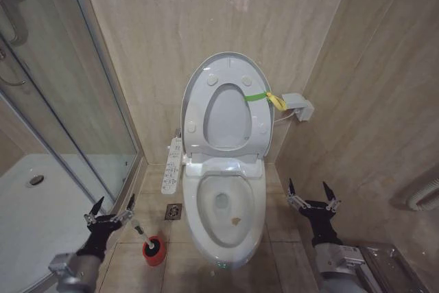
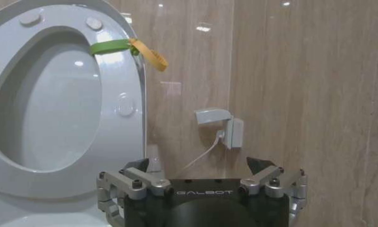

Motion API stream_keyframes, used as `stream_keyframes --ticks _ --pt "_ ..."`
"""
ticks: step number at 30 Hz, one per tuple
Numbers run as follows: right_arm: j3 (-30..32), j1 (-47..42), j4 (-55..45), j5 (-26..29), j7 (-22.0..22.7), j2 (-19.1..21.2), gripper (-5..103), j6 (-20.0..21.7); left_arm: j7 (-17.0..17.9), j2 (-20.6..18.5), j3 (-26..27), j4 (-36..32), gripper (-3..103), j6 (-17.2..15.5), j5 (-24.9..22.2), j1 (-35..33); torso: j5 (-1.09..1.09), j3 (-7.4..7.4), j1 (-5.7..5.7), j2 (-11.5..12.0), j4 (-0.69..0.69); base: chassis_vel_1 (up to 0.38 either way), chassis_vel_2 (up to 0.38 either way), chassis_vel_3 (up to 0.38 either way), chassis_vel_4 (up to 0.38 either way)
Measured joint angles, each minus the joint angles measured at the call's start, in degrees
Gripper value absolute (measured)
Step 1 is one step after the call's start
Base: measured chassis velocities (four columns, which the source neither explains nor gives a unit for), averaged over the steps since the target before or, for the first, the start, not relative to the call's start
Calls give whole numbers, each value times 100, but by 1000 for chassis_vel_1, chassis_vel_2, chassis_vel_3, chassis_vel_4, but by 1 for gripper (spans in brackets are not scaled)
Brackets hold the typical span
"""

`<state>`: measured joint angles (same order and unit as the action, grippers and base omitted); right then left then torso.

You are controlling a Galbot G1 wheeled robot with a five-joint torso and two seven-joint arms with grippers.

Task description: Open the toilet lid, clean the toilet bowl with a toilet brush, close the toilet lid, and flush.

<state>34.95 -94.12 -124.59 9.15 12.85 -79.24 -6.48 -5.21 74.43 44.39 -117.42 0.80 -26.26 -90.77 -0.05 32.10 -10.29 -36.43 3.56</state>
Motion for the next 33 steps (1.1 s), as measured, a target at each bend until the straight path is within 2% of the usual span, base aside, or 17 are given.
stream_keyframes --ticks 2,3,5,6,9,14,17,21,33 --pt "0 1 0 0 0 0 100 -1 -30 17 -26 -163 100 110 12 -53 1 0 1 0 3 0 0 0 0" --pt "1 0 0 0 1 0 100 0 -26 24 -43 -349 100 189 48 -132 5 0 1 0 -2 0 0 0 0" --pt "0 1 0 0 0 0 100 0 54 32 -132 -879 100 254 177 -331 4 0 1 0 -2 0 0 0 0" --pt "0 1 0 0 0 0 100 0 54 32 -132 -879 100 254 177 -331 4 0 1 0 -2 0 0 0 0" --pt "1 1 0 0 0 0 100 0 129 49 -199 -1435 100 197 262 -520 6 -1 3 -1 -1 0 0 0 0" --pt "1 1 0 0 1 0 100 0 193 56 -207 -1420 100 224 282 -585 6 -1 2 -1 0 0 0 0 0" --pt "0 1 0 0 0 0 100 0 235 63 -194 -1122 100 426 323 -641 4 -1 2 0 -1 0 0 0 0" --pt "0 1 0 0 0 0 100 0 273 126 -228 -970 100 532 312 -696 4 -1 2 -1 -1 0 0 0 0" --pt "0 1 0 0 0 0 100 0 278 322 -314 -946 100 541 474 -788 4 -1 2 -2 -1 0 0 0 0"
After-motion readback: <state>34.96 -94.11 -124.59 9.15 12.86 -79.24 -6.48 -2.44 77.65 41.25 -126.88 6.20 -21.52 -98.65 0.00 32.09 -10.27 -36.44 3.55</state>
